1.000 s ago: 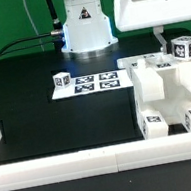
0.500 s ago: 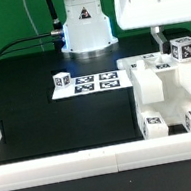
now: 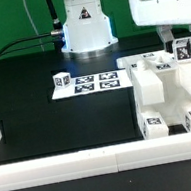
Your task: Assemble chair
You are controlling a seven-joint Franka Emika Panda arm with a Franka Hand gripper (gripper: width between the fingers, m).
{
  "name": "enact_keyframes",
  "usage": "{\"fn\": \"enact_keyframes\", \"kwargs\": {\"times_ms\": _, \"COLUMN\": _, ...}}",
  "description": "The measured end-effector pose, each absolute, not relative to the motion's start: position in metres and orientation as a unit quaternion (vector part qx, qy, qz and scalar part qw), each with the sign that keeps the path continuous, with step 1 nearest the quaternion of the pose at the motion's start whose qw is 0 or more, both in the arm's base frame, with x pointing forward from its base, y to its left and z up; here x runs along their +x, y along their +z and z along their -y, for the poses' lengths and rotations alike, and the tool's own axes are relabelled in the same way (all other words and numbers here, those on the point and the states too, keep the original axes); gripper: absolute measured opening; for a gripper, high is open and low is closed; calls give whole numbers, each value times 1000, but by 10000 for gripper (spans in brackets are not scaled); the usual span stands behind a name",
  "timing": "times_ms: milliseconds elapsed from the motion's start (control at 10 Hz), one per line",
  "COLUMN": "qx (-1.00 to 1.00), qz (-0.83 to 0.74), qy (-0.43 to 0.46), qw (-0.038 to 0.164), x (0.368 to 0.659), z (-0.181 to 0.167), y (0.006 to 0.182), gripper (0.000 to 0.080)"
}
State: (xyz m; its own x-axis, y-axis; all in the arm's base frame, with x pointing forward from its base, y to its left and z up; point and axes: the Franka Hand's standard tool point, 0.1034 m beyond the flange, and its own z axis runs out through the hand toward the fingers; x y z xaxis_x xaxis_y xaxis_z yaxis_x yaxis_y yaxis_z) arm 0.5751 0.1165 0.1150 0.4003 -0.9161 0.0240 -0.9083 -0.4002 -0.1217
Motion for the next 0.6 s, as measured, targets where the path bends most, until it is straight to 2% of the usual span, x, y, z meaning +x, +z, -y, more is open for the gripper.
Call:
{"fn": "enact_keyframes", "kwargs": {"times_ms": 100, "qx": -836, "qz": -546, "qy": -43, "qw": 45, "x": 575, "z": -117, "y": 115, "gripper": 399}}
{"fn": "enact_keyframes", "kwargs": {"times_ms": 200, "qx": -836, "qz": -546, "qy": -43, "qw": 45, "x": 575, "z": -117, "y": 115, "gripper": 570}}
{"fn": "enact_keyframes", "kwargs": {"times_ms": 300, "qx": -836, "qz": -546, "qy": -43, "qw": 45, "x": 575, "z": -117, "y": 115, "gripper": 625}}
{"fn": "enact_keyframes", "kwargs": {"times_ms": 600, "qx": -890, "qz": -452, "qy": -47, "qw": 41, "x": 575, "z": -116, "y": 115, "gripper": 645}}
